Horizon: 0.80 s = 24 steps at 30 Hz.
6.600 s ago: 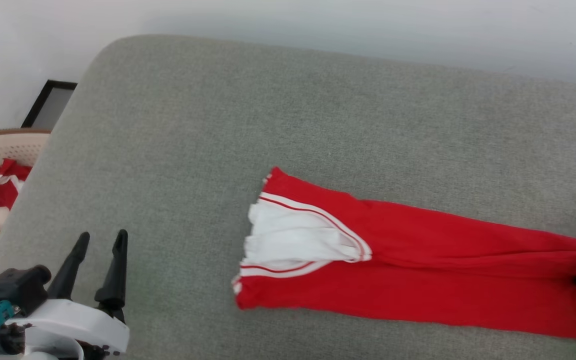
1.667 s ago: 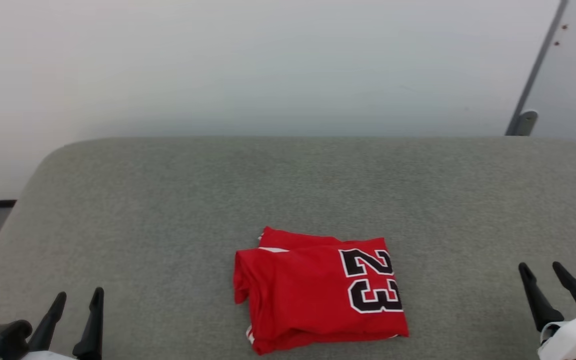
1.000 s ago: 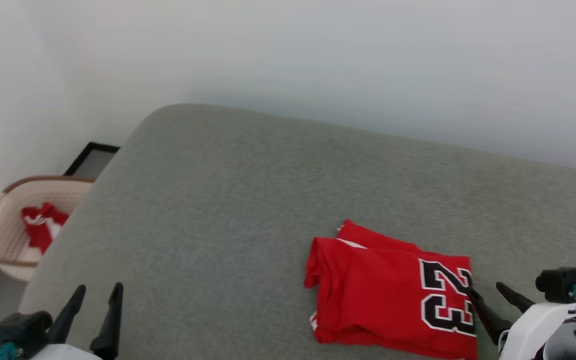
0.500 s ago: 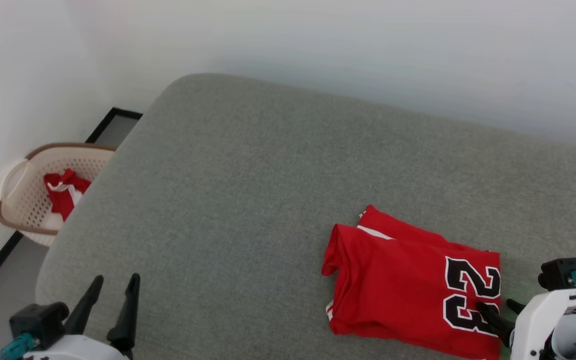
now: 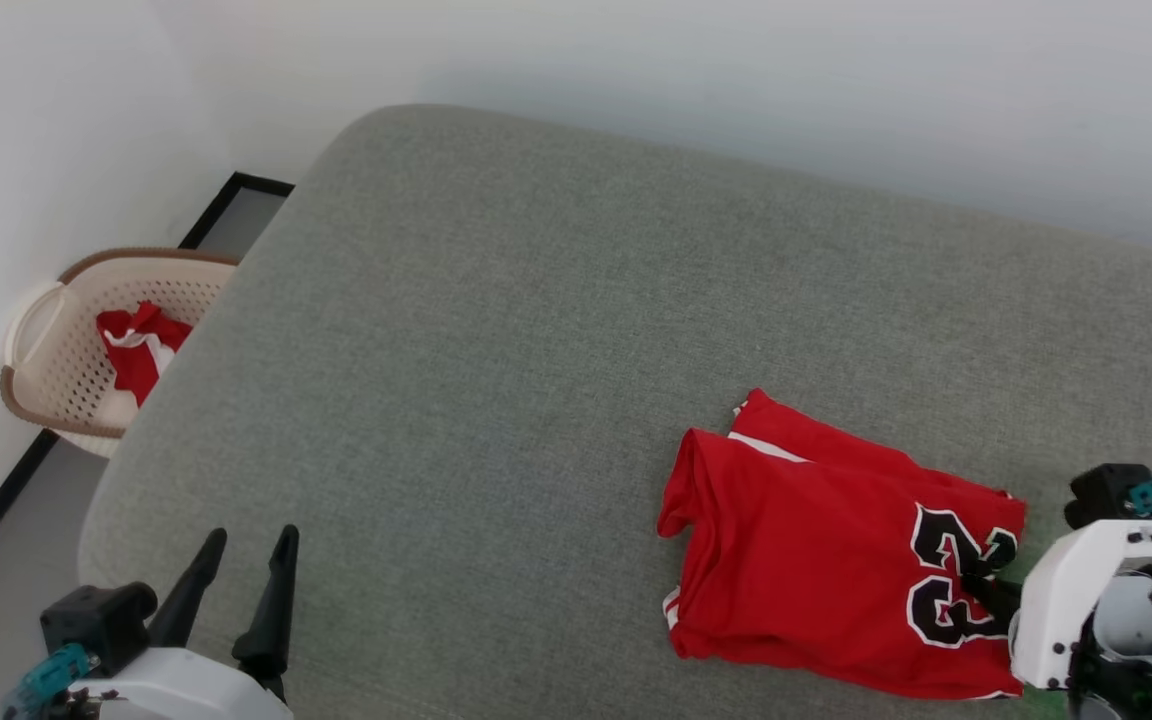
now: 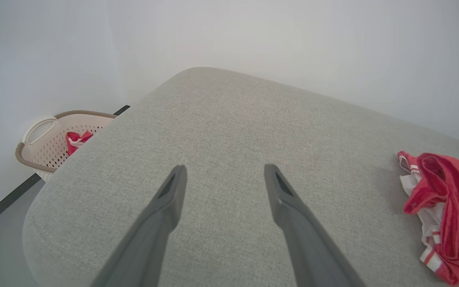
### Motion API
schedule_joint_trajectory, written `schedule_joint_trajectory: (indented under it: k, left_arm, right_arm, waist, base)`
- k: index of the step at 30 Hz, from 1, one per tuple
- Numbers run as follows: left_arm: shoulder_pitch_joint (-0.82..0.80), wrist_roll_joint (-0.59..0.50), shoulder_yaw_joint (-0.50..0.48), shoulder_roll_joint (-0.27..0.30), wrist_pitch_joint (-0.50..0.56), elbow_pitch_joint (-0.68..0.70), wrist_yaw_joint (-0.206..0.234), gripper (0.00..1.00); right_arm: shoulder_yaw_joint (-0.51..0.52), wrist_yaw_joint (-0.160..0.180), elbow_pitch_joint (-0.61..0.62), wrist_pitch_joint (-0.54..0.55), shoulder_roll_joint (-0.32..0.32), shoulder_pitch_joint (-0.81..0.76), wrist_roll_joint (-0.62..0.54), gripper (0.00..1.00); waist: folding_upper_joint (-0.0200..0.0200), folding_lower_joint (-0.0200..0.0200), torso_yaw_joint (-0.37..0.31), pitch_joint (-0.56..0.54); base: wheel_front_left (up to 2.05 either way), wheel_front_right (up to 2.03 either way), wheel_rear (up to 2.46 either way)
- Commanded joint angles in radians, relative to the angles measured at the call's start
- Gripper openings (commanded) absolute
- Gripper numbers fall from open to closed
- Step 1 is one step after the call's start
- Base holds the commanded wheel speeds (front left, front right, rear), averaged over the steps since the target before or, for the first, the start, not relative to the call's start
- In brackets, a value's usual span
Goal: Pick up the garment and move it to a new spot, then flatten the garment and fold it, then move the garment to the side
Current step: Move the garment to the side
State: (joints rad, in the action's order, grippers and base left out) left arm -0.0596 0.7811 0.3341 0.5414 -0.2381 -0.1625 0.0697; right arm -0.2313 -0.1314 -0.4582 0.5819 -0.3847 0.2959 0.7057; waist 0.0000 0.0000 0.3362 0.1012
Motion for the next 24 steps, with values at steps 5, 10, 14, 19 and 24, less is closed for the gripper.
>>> schedule_joint_trajectory:
  k: [5,10,14,19,24]
  left_arm:
    - [-0.021,-0.012,0.001,-0.006,-0.008,-0.016,-0.006,1.00]
    - [-0.034,-0.022,-0.002,-0.007,-0.011,-0.023,-0.008,1.00]
    - [-0.049,-0.028,0.003,-0.010,-0.014,-0.025,-0.013,1.00]
    - [-0.076,-0.036,0.007,-0.013,-0.017,-0.033,-0.023,1.00]
    - [-0.110,-0.044,0.010,-0.016,-0.018,-0.043,-0.035,1.00]
  right_arm:
    - [-0.014,0.002,0.005,0.019,-0.001,0.005,-0.009,0.00]
    - [0.011,0.002,0.028,0.018,-0.029,0.023,-0.018,0.00]
    - [0.031,0.002,0.047,0.022,-0.050,0.037,-0.029,0.00]
    - [0.055,0.002,0.065,0.033,-0.095,0.063,-0.040,0.00]
    - [0.081,0.002,0.088,0.040,-0.151,0.098,-0.050,0.00]
  waist:
    - [0.0000,0.0000,-0.011,-0.001]
    - [0.0000,0.0000,-0.036,-0.007]
    - [0.0000,0.0000,-0.063,-0.010]
    - [0.0000,0.0000,-0.108,-0.001]
    - [0.0000,0.0000,-0.166,0.025]
  base:
    - [0.00,0.00,0.00]
    - [0.00,0.00,0.00]
    - [0.00,0.00,0.00]
    - [0.00,0.00,0.00]
    - [0.00,0.00,0.00]
